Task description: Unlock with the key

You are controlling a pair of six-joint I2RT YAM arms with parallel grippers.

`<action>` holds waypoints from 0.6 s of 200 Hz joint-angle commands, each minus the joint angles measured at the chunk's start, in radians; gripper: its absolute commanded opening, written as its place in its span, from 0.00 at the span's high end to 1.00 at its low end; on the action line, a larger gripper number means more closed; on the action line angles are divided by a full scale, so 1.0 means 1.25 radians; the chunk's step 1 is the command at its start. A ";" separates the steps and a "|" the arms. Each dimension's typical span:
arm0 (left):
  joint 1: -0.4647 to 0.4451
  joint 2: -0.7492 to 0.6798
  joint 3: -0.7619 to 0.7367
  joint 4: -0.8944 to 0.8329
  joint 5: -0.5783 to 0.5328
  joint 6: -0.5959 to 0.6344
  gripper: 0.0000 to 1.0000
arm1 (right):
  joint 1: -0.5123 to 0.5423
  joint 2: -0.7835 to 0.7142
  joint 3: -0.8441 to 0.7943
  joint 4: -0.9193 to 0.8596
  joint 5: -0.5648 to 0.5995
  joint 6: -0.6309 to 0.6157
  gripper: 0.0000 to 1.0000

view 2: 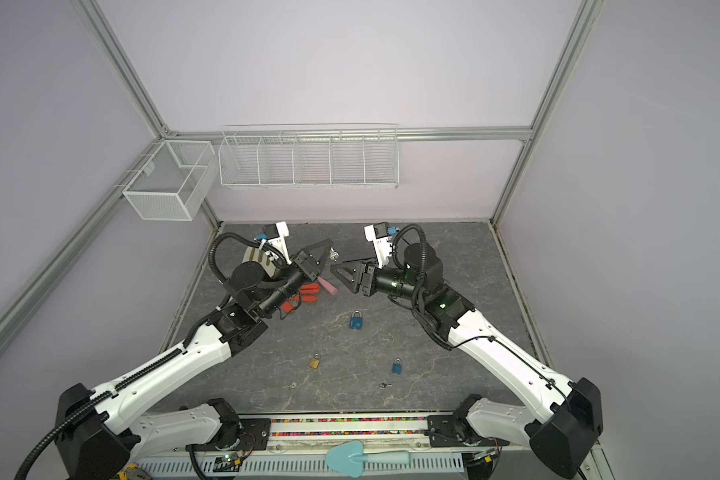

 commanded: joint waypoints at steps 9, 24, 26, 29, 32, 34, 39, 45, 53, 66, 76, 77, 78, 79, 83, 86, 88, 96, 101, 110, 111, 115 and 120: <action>-0.027 0.017 0.046 0.066 0.037 0.092 1.00 | -0.055 -0.042 -0.062 0.132 -0.066 0.077 0.40; -0.031 0.033 0.044 0.107 0.050 0.069 1.00 | -0.064 -0.041 -0.071 0.156 -0.085 0.080 0.40; -0.032 0.034 0.044 0.113 0.050 0.060 1.00 | -0.066 -0.040 -0.072 0.160 -0.089 0.080 0.40; -0.032 0.037 0.043 0.120 0.050 0.051 1.00 | -0.067 -0.039 -0.073 0.167 -0.094 0.081 0.40; -0.032 0.040 0.042 0.126 0.050 0.045 1.00 | -0.069 -0.037 -0.073 0.174 -0.097 0.084 0.40; -0.033 0.041 0.043 0.131 0.050 0.039 1.00 | -0.070 -0.037 -0.075 0.178 -0.099 0.086 0.40; -0.034 0.044 0.045 0.137 0.053 0.026 1.00 | -0.071 -0.037 -0.076 0.188 -0.100 0.089 0.40; -0.037 0.048 0.048 0.148 0.058 0.023 1.00 | -0.071 -0.037 -0.081 0.205 -0.098 0.090 0.39; -0.044 0.049 0.052 0.147 0.056 0.022 1.00 | -0.072 -0.037 -0.087 0.232 -0.095 0.098 0.39; -0.052 0.044 0.055 0.142 0.041 0.027 1.00 | -0.076 -0.031 -0.098 0.284 -0.103 0.116 0.41; -0.053 0.041 0.051 0.150 0.039 0.025 1.00 | -0.076 -0.025 -0.103 0.322 -0.108 0.132 0.43; -0.053 0.041 0.050 0.150 0.039 0.025 1.00 | -0.076 -0.024 -0.102 0.325 -0.109 0.133 0.43; -0.053 0.040 0.050 0.151 0.038 0.025 1.00 | -0.077 -0.023 -0.102 0.328 -0.109 0.134 0.43; -0.053 0.040 0.050 0.151 0.037 0.025 1.00 | -0.077 -0.021 -0.102 0.331 -0.110 0.136 0.43; -0.053 0.037 0.049 0.152 0.035 0.023 1.00 | -0.076 -0.017 -0.102 0.343 -0.111 0.141 0.44; -0.053 0.036 0.047 0.154 0.033 0.022 1.00 | -0.076 -0.013 -0.102 0.350 -0.113 0.144 0.44; -0.053 0.034 0.047 0.155 0.032 0.022 1.00 | -0.076 -0.010 -0.102 0.354 -0.113 0.146 0.45; -0.054 0.032 0.043 0.157 0.028 0.022 1.00 | -0.077 0.000 -0.099 0.358 -0.116 0.152 0.46; -0.054 0.031 0.042 0.155 0.027 0.021 1.00 | -0.078 0.005 -0.098 0.359 -0.116 0.156 0.48; -0.054 0.029 0.041 0.155 0.025 0.020 1.00 | -0.078 0.011 -0.101 0.376 -0.118 0.163 0.51; -0.054 0.029 0.041 0.156 0.026 0.020 1.00 | -0.078 0.011 -0.101 0.376 -0.118 0.163 0.51; -0.054 0.027 0.040 0.157 0.027 0.020 1.00 | -0.079 0.015 -0.103 0.388 -0.118 0.168 0.52; -0.055 0.025 0.037 0.159 0.027 0.019 1.00 | -0.079 0.017 -0.104 0.397 -0.117 0.170 0.52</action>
